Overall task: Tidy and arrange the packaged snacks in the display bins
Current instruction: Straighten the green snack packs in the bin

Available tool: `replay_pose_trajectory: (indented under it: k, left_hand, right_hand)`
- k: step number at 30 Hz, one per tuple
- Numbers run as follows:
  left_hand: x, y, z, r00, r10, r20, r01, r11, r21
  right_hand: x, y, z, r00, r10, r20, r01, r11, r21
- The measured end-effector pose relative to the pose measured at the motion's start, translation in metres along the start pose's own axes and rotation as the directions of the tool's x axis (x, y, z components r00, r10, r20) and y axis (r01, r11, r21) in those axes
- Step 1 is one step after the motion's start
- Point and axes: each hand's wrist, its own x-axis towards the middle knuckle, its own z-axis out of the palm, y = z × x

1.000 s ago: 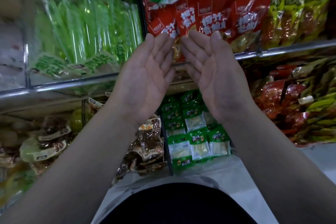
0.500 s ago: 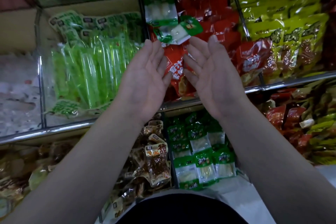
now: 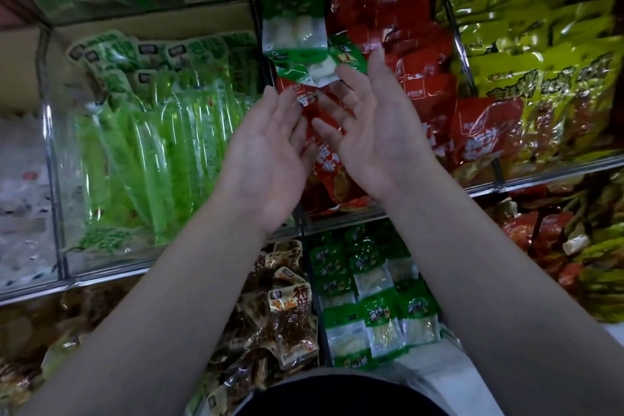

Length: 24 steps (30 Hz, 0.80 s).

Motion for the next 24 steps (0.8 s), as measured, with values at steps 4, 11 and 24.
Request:
replay_pose_trajectory:
  k: [4, 11, 24]
  left_hand:
    - [0.004, 0.002, 0.001, 1.000, -0.001, -0.018, 0.001, 1.000, -0.013]
    - [0.006, 0.003, -0.004, 1.000, -0.016, 0.006, 0.016, 0.993, -0.120]
    - [-0.031, 0.000, -0.002, 0.994, -0.050, -0.097, 0.034, 0.986, -0.165]
  right_hand:
    - [0.002, 0.001, 0.000, 1.000, -0.013, -0.009, 0.014, 0.999, 0.044]
    - [-0.019, -0.005, -0.012, 0.999, -0.036, 0.040, 0.035, 0.999, 0.029]
    - [-0.066, 0.000, -0.036, 0.999, 0.045, 0.002, -0.043, 0.973, -0.228]
